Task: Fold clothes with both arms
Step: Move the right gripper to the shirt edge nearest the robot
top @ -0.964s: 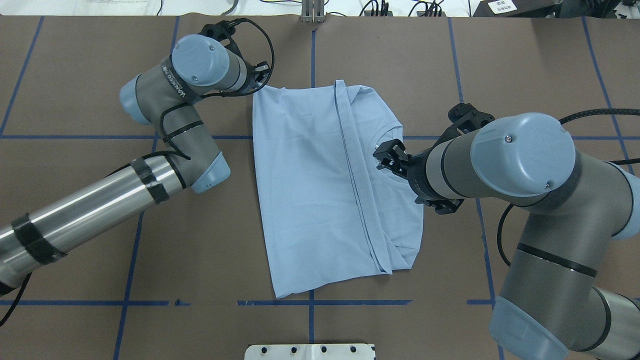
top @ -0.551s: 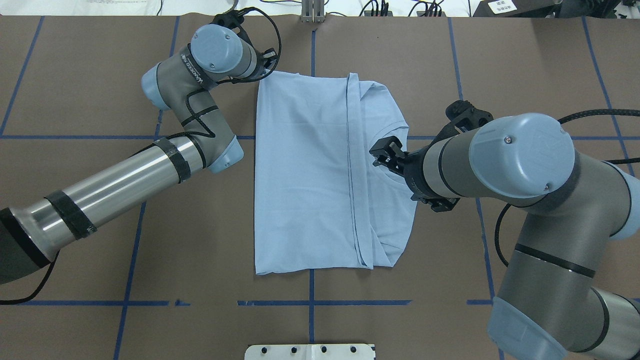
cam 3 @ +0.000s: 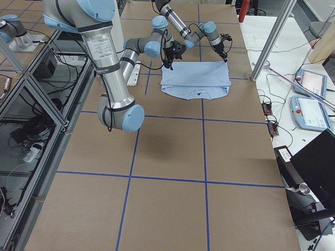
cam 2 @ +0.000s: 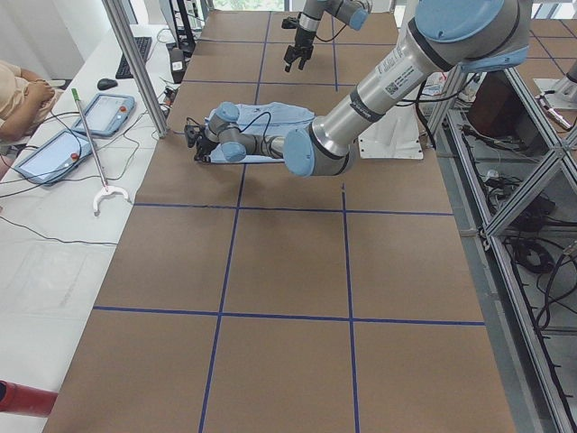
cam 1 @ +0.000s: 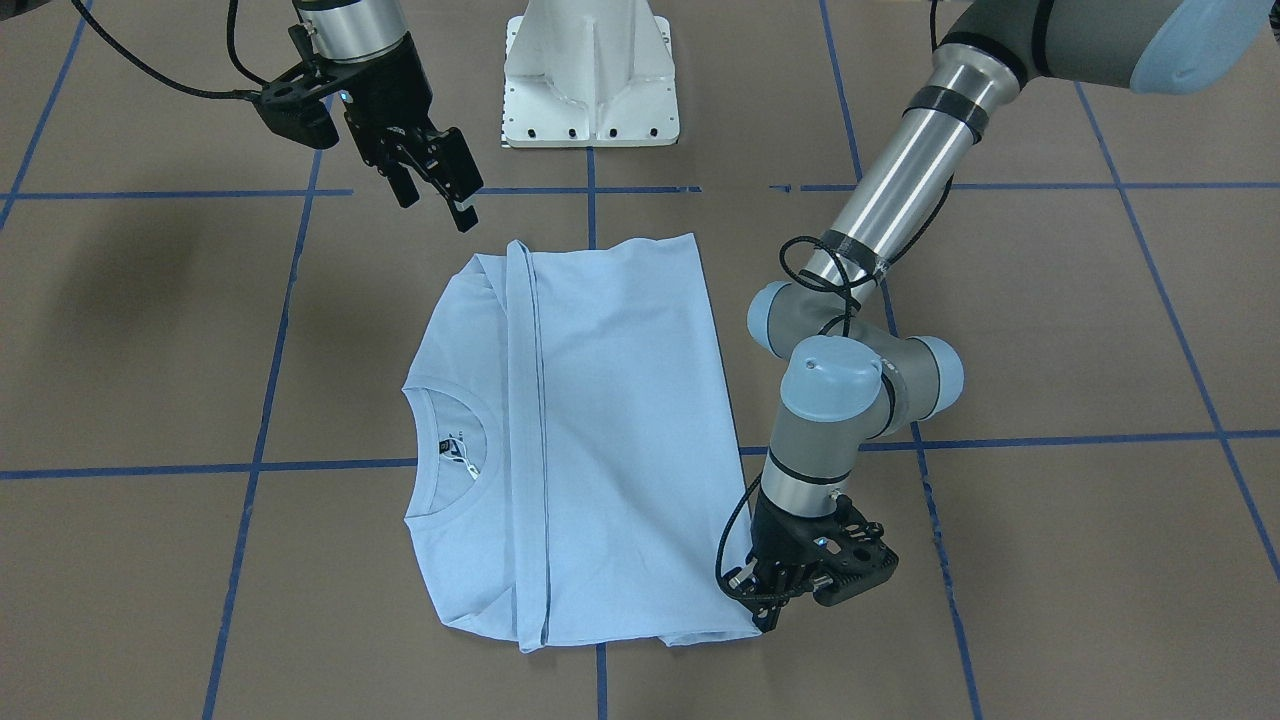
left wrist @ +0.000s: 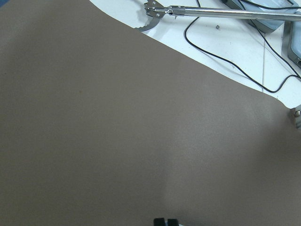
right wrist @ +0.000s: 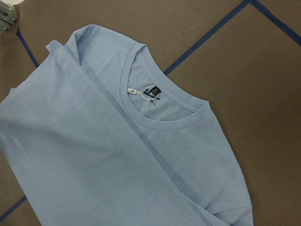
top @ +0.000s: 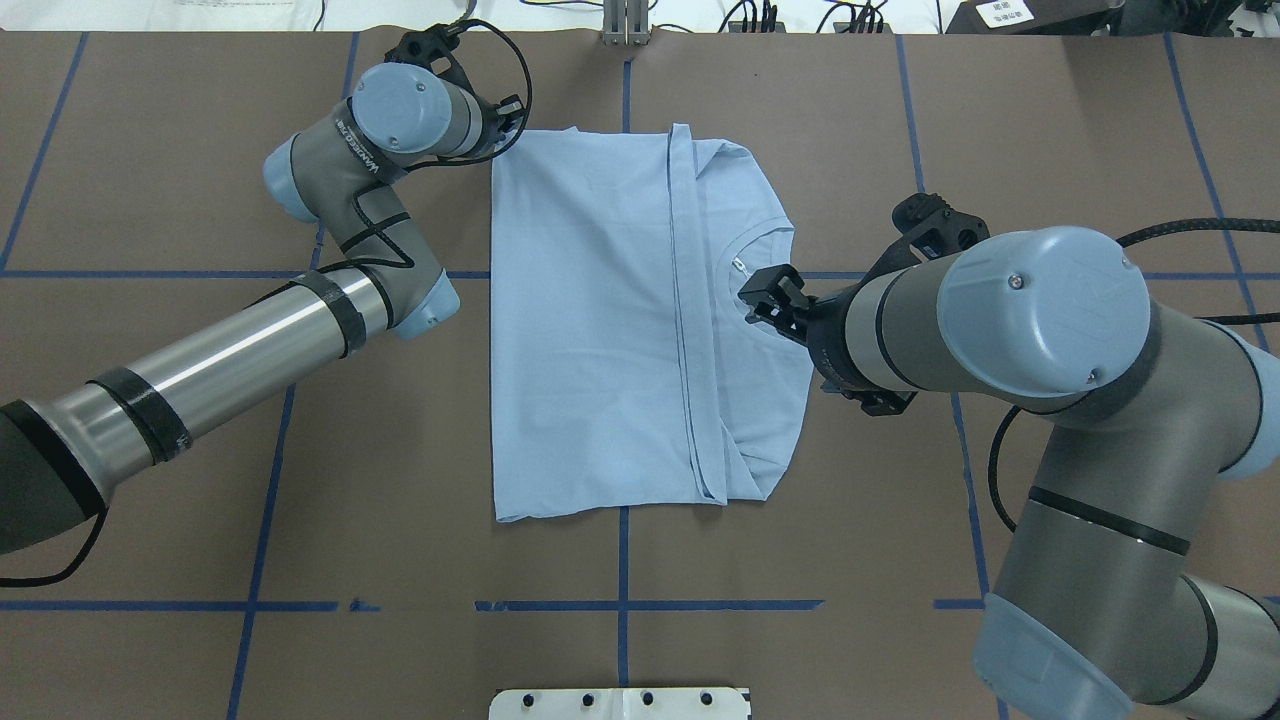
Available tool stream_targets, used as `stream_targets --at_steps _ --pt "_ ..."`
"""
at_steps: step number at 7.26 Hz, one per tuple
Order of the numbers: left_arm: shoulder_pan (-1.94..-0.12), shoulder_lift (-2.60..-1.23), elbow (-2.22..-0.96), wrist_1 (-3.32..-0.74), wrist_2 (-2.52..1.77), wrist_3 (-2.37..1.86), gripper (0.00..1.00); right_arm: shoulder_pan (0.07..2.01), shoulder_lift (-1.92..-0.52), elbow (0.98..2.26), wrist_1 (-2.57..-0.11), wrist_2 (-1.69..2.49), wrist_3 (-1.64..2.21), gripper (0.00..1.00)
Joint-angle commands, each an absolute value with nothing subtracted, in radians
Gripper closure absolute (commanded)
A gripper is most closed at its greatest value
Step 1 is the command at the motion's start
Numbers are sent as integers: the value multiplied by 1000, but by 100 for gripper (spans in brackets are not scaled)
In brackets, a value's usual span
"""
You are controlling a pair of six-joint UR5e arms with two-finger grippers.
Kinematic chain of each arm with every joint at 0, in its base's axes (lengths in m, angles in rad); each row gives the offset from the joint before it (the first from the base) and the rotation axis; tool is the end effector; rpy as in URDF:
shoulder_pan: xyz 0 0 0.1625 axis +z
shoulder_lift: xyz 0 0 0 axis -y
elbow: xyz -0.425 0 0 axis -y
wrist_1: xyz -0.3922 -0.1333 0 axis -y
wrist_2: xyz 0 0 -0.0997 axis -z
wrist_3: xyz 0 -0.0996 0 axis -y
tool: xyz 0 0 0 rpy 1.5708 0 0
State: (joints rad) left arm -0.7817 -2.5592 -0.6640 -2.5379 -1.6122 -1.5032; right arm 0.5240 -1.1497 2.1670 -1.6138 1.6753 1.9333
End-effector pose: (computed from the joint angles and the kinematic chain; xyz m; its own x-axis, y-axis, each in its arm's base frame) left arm 0.5348 -0.7129 0.3275 0.3989 -0.3009 -0.8662 0.6530 0.7564 0.0380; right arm -0.3869 -0.3655 0.1899 0.3048 0.5835 0.7528 -0.5679 0.7458 -0.3482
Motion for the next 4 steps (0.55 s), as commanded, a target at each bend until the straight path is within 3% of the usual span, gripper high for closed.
stream_targets --at_steps 1,2,4 --pt "-782 -2557 -693 -2543 -1614 -1503 50 514 -1150 2163 -1614 1677 1927 0" --pt "-781 -2537 -807 -2511 -1624 -1509 49 479 -1150 2152 -1615 1674 1910 0" --pt "-775 -2365 -1134 -2331 -1670 -1508 49 450 -1149 2119 -1615 1669 1745 0"
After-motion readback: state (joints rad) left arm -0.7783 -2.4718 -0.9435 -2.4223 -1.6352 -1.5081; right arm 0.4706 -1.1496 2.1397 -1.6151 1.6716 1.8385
